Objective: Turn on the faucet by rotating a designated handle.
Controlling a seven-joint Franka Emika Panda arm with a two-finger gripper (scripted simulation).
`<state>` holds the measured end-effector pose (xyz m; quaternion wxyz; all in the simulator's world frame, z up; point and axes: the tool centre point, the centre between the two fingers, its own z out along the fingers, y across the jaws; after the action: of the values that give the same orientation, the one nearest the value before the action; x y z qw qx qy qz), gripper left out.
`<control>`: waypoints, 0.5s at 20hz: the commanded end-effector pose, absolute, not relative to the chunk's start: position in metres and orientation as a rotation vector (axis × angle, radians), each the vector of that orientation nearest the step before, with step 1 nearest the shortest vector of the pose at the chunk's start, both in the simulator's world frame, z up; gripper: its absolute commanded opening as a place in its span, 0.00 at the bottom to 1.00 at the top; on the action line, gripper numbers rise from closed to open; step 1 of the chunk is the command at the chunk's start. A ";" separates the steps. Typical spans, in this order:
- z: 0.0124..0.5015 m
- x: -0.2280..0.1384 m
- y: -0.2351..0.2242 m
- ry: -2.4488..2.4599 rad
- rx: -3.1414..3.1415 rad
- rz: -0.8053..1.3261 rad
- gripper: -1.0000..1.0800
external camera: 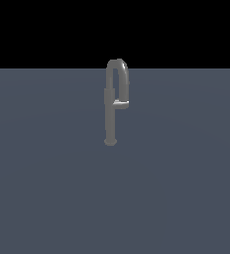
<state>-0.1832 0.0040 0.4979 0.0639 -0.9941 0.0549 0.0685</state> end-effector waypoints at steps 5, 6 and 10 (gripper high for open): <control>0.489 -0.148 0.005 0.278 -2.905 0.348 0.00; 0.488 -0.142 0.005 0.295 -2.888 0.369 0.00; 0.480 -0.120 0.004 0.362 -2.821 0.453 0.00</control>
<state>-0.1288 0.0047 0.4831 0.1217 -0.9752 0.1153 0.1443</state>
